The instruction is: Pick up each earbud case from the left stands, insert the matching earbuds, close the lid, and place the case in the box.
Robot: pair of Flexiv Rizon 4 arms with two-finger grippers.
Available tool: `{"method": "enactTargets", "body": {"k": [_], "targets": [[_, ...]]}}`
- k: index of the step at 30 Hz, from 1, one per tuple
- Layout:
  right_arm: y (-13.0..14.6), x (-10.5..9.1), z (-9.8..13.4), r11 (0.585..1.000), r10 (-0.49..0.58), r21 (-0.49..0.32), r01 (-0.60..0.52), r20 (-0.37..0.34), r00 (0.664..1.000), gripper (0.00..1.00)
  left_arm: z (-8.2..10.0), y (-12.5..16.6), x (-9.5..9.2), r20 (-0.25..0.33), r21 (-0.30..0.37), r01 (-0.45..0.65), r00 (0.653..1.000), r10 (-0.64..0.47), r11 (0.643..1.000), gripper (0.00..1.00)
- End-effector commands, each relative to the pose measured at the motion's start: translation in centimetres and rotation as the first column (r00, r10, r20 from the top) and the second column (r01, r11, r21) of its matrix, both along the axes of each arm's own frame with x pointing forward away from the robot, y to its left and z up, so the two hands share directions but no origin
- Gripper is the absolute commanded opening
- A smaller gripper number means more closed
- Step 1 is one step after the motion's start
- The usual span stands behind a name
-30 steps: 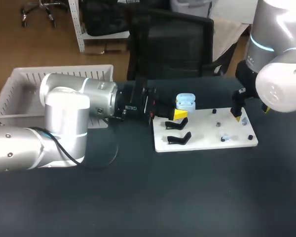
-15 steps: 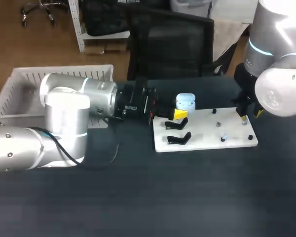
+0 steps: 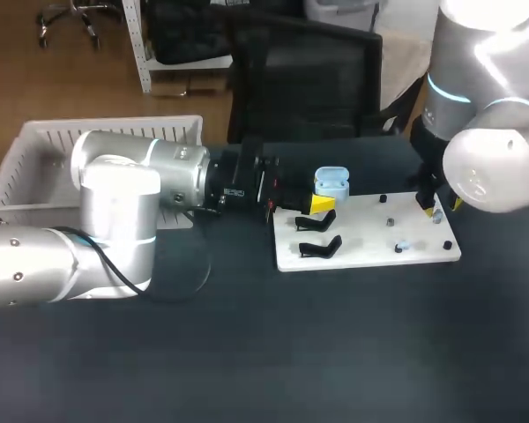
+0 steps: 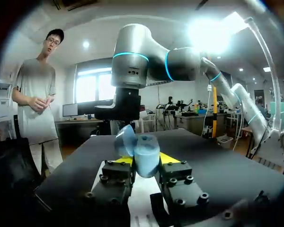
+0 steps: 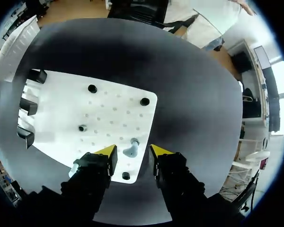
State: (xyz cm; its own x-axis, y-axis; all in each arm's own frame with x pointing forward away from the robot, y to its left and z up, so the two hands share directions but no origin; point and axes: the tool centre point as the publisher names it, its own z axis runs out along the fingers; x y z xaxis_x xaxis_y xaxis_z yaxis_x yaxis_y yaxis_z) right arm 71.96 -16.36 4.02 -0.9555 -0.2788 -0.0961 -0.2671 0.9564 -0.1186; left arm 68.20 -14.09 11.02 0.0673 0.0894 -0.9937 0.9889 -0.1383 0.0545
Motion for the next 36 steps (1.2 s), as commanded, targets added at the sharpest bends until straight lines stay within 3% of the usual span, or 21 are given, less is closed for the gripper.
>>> {"method": "enactTargets", "body": {"k": [1,11,23,36], "targets": [[0.7,-0.1,-0.3,0.999,-0.031,-0.026,0.031,0.015,0.999,0.42,-0.1,0.0,0.0,0.003,-0.003,-0.002,1.0,0.002,1.0,0.0],[2.0,0.0,-0.1,0.993,-0.103,-0.049,0.104,0.023,0.994,0.42,-0.1,0.0,0.0,0.003,-0.003,-0.002,1.0,0.002,1.0,0.0],[0.9,-0.6,-0.5,0.978,-0.194,-0.067,0.196,0.036,0.98,0.42,-0.1,0.0,0.0,0.003,-0.003,-0.002,1.0,0.002,1.0,0.0],[-0.1,-0.8,-0.9,0.974,-0.216,-0.063,0.218,0.038,0.976,0.38,-0.1,0.0,0.0,0.003,-0.003,-0.002,1.0,0.002,1.0,0.0]]}}
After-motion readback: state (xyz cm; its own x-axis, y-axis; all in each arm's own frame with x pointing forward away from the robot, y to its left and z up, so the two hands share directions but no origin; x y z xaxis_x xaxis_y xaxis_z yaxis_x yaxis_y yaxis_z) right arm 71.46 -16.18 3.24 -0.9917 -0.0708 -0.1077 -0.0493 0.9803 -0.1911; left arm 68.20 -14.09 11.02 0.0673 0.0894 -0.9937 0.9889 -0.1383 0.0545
